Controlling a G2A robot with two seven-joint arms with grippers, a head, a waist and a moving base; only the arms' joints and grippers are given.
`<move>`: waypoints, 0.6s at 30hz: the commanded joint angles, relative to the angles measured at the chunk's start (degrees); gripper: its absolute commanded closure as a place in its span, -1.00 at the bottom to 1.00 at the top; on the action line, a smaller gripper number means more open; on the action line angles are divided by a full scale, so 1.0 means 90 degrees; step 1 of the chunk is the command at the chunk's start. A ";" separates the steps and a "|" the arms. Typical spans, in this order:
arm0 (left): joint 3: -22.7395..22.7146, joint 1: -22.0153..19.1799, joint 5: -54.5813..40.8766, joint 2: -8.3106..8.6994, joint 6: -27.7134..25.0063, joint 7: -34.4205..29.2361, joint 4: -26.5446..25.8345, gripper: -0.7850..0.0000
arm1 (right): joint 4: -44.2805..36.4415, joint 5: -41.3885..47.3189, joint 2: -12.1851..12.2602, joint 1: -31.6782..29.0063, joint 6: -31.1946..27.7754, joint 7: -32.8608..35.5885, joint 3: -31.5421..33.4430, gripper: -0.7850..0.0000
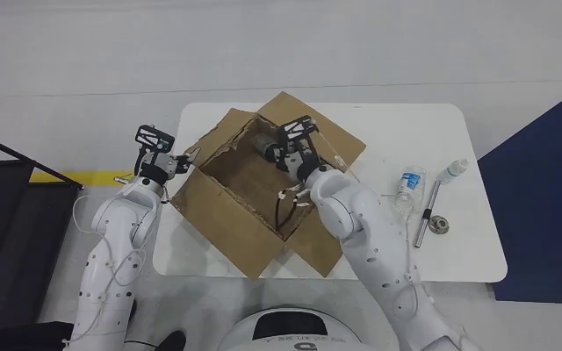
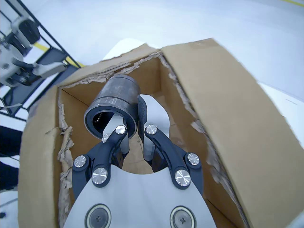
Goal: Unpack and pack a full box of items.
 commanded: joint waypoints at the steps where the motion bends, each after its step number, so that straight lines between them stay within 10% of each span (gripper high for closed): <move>1: 0.0000 0.0000 0.0000 0.0000 0.0000 0.0000 0.0000 -1.00 | -0.0732 -0.0045 0.0046 -0.0471 0.0109 -0.0134 0.0273 1.00; 18: 0.0000 0.0000 0.0000 0.0000 0.0000 0.0000 0.0000 -1.00 | -0.1293 0.0573 0.0069 -0.1182 0.1135 -0.1052 0.1170 1.00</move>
